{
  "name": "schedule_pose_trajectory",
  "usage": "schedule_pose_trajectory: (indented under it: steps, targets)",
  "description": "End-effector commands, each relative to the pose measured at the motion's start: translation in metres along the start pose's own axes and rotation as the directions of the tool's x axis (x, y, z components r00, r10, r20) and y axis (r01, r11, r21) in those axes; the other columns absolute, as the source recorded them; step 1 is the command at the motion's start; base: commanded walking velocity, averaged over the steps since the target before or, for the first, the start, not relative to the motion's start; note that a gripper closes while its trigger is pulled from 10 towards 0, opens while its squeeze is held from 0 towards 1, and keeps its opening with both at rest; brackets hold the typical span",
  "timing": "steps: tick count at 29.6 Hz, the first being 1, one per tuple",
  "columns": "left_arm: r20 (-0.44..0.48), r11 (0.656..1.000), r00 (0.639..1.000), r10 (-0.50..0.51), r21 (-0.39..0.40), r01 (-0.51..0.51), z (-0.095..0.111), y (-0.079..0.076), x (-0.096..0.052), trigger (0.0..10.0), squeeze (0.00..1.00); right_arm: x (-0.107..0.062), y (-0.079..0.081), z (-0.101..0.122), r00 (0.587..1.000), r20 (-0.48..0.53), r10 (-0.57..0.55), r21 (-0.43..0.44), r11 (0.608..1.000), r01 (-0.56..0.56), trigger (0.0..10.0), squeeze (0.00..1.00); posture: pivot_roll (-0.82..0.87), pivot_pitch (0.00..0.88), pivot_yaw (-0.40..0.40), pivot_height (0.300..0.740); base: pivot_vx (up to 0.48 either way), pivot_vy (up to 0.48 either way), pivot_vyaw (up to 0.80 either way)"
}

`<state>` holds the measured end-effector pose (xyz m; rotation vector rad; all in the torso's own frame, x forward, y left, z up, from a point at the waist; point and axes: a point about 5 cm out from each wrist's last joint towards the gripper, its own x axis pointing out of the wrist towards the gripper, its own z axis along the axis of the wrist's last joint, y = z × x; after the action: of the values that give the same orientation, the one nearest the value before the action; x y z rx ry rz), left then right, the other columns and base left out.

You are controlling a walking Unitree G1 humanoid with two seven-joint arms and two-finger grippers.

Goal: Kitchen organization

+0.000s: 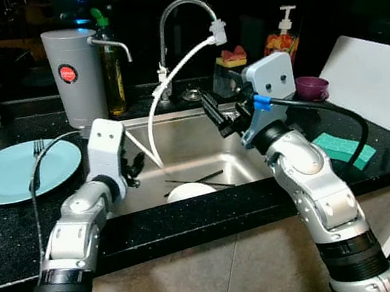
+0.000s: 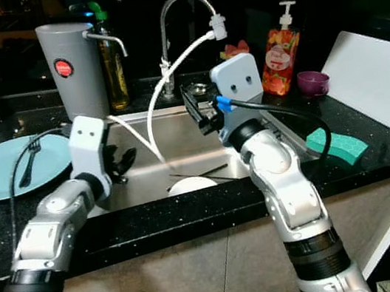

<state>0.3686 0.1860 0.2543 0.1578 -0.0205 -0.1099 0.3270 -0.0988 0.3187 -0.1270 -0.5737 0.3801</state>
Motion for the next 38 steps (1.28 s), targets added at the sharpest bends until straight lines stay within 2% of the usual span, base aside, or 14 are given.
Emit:
schedule_pose_trajectory:
  steps: [1, 4, 7, 9, 10, 11, 13, 15, 16, 18, 21, 22, 30, 38]
  targets:
    - [-0.043, 0.998, 0.997, 0.057, -0.002, -0.057, 0.003, 0.008, -0.001, 10.0, 0.00, -0.003, -0.002, -0.002, 1.000, -0.003, -0.006, 0.020, 1.000, 0.006, 10.0, 0.00, 0.04, 0.063, -0.099, 0.740, 0.000, 0.000, 0.00]
    - [-0.058, 0.997, 0.995, 0.080, -0.014, -0.081, 0.003, 0.012, -0.002, 10.0, 0.00, -0.003, -0.001, -0.001, 1.000, 0.001, 0.002, 0.028, 1.000, -0.002, 10.0, 0.00, 0.04, 0.063, -0.096, 0.740, 0.000, 0.000, 0.00]
    - [-0.003, 0.993, 0.993, 0.118, 0.015, -0.118, 0.009, 0.020, -0.006, 10.0, 0.00, -0.004, 0.008, -0.001, 0.998, 0.003, 0.066, 0.056, 0.996, -0.066, 10.0, 0.00, 0.05, 0.064, -0.095, 0.740, 0.000, 0.000, 0.00]
    - [0.054, 0.987, 0.988, 0.144, 0.061, -0.148, 0.017, 0.029, -0.009, 10.0, 0.00, -0.007, 0.021, -0.002, 0.987, -0.004, 0.163, 0.089, 0.983, -0.163, 10.0, 0.00, 0.05, 0.064, -0.092, 0.740, 0.000, 0.000, 0.00]
    - [0.054, 0.987, 0.988, 0.144, 0.061, -0.148, 0.017, 0.029, -0.009, 10.0, 0.00, -0.007, 0.021, -0.002, 0.987, -0.004, 0.163, 0.089, 0.983, -0.163, 10.0, 0.00, 0.05, 0.064, -0.092, 0.740, 0.000, 0.000, 0.00]
    - [0.077, 0.981, 0.982, 0.175, 0.072, -0.180, 0.022, 0.038, -0.009, 10.0, 0.00, -0.010, 0.035, -0.004, 0.967, -0.017, 0.256, 0.114, 0.961, -0.253, 10.0, 0.00, 0.05, 0.063, -0.090, 0.740, 0.000, 0.000, 0.00]
    - [0.080, 0.978, 0.979, 0.188, 0.072, -0.194, 0.024, 0.042, -0.009, 10.0, 0.00, -0.010, 0.039, -0.005, 0.959, -0.021, 0.281, 0.114, 0.954, -0.277, 10.0, 0.00, 0.05, 0.062, -0.088, 0.740, 0.000, 0.000, 0.00]
    - [0.058, 0.967, 0.969, 0.238, 0.084, -0.243, 0.024, 0.057, -0.006, 10.0, 0.00, -0.009, 0.044, -0.006, 0.956, -0.023, 0.293, 0.112, 0.951, -0.289, 10.0, 0.00, 0.05, 0.062, -0.088, 0.740, 0.000, 0.000, 0.00]
    - [0.058, 0.967, 0.969, 0.238, 0.084, -0.243, 0.024, 0.057, -0.006, 10.0, 0.00, -0.009, 0.044, -0.006, 0.956, -0.023, 0.293, 0.112, 0.951, -0.289, 10.0, 0.00, 0.05, 0.062, -0.088, 0.740, 0.000, 0.000, 0.00]
    - [0.009, 0.954, 0.958, 0.287, 0.093, -0.287, 0.021, 0.073, -0.002, 10.0, 0.00, -0.005, 0.047, -0.005, 0.960, -0.012, 0.281, 0.155, 0.949, -0.276, 10.0, 0.00, 0.05, 0.062, -0.087, 0.740, 0.000, 0.000, 0.00]
    - [-0.023, 0.944, 0.948, 0.318, 0.097, -0.314, 0.018, 0.082, 0.000, 10.0, 0.00, -0.003, 0.048, -0.004, 0.961, -0.001, 0.278, 0.184, 0.944, -0.273, 10.0, 0.00, 0.05, 0.062, -0.087, 0.740, 0.000, 0.000, 0.00]
    - [-0.095, 0.932, 0.928, 0.361, 0.072, -0.355, 0.009, 0.098, 0.004, 10.0, 0.00, 0.003, 0.051, -0.004, 0.956, -0.002, 0.293, 0.216, 0.934, -0.286, 10.0, 0.00, 0.05, 0.071, -0.082, 0.740, 0.000, 0.000, 0.00]
    - [-0.133, 0.915, 0.906, 0.403, 0.074, -0.396, 0.002, 0.115, 0.007, 10.0, 0.00, 0.006, 0.059, -0.021, 0.904, -0.142, 0.403, 0.200, 0.906, -0.373, 10.0, 0.00, 0.04, 0.098, -0.088, 0.740, 0.000, 0.000, 0.00]
    - [-0.137, 0.898, 0.888, 0.440, 0.081, -0.432, 0.002, 0.131, 0.004, 10.0, 0.00, 0.009, 0.063, -0.026, 0.880, -0.185, 0.438, 0.239, 0.889, -0.392, 10.0, 0.00, 0.02, 0.131, -0.090, 0.740, 0.000, 0.000, 0.00]
